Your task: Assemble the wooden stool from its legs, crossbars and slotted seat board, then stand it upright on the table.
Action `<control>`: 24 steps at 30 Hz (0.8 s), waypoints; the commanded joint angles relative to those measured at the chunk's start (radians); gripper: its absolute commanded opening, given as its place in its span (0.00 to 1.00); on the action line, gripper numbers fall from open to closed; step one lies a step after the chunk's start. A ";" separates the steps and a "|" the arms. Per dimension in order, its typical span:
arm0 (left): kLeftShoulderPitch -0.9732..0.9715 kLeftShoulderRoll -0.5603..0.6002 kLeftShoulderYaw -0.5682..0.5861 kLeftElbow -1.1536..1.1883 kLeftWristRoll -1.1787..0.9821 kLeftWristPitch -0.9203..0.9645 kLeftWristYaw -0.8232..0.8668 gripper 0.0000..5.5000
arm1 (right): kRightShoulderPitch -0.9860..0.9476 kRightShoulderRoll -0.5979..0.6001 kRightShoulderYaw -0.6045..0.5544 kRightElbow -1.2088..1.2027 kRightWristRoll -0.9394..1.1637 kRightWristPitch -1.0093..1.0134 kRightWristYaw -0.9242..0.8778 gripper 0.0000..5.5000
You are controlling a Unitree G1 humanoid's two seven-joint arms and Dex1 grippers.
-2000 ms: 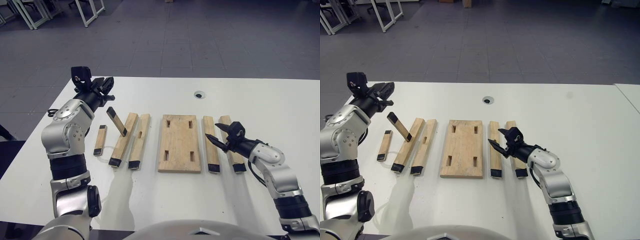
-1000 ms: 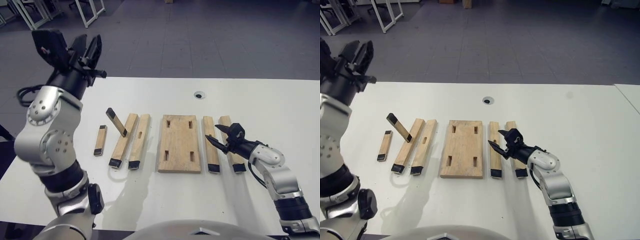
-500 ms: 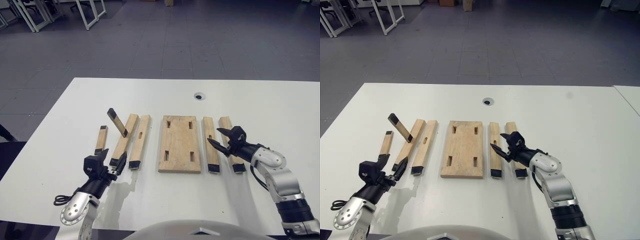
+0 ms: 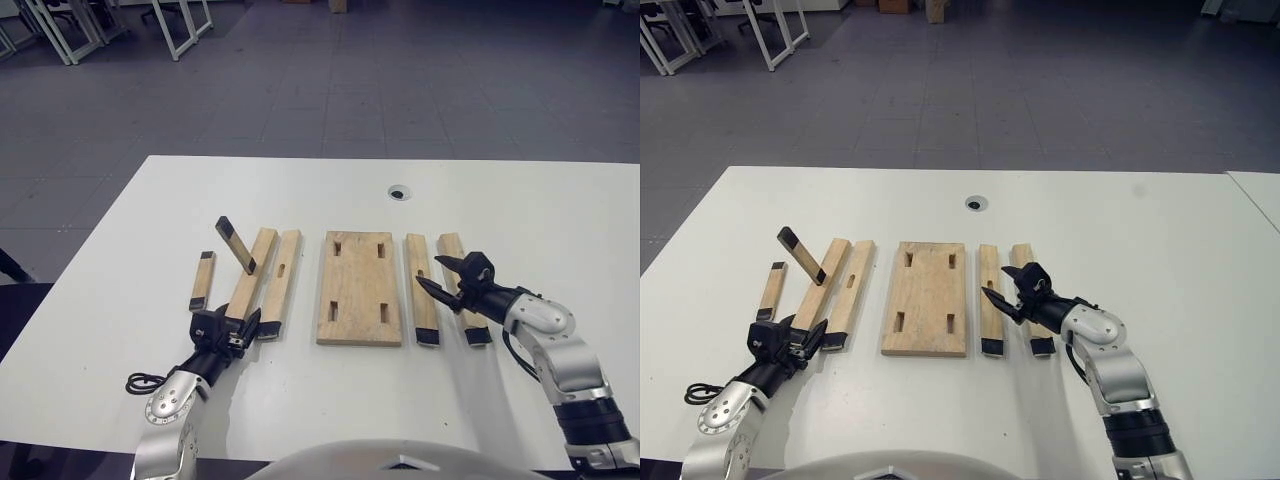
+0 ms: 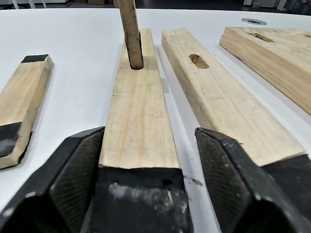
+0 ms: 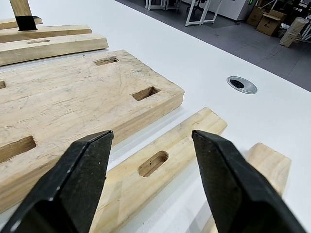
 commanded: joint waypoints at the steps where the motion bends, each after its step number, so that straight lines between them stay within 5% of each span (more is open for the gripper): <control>1: 0.000 0.014 -0.013 0.029 0.018 0.089 0.021 0.50 | -0.015 -0.009 -0.008 -0.002 -0.008 -0.006 0.000 0.54; 9: -0.086 0.009 0.014 -0.062 -0.031 0.214 0.075 0.37 | -0.041 0.012 -0.034 -0.005 0.025 0.017 -0.016 0.54; 14: -0.434 0.018 0.135 -0.290 -0.413 0.456 0.123 0.37 | -0.146 0.052 -0.161 0.012 0.303 0.312 0.000 0.54; 19: -0.651 0.026 0.139 -0.211 -0.690 0.647 0.079 0.37 | -0.283 0.108 -0.256 0.066 0.621 0.652 0.011 0.70; 24: -0.660 0.009 0.026 -0.147 -0.860 0.810 -0.084 0.37 | -0.451 0.182 -0.354 0.180 0.922 0.887 0.011 0.89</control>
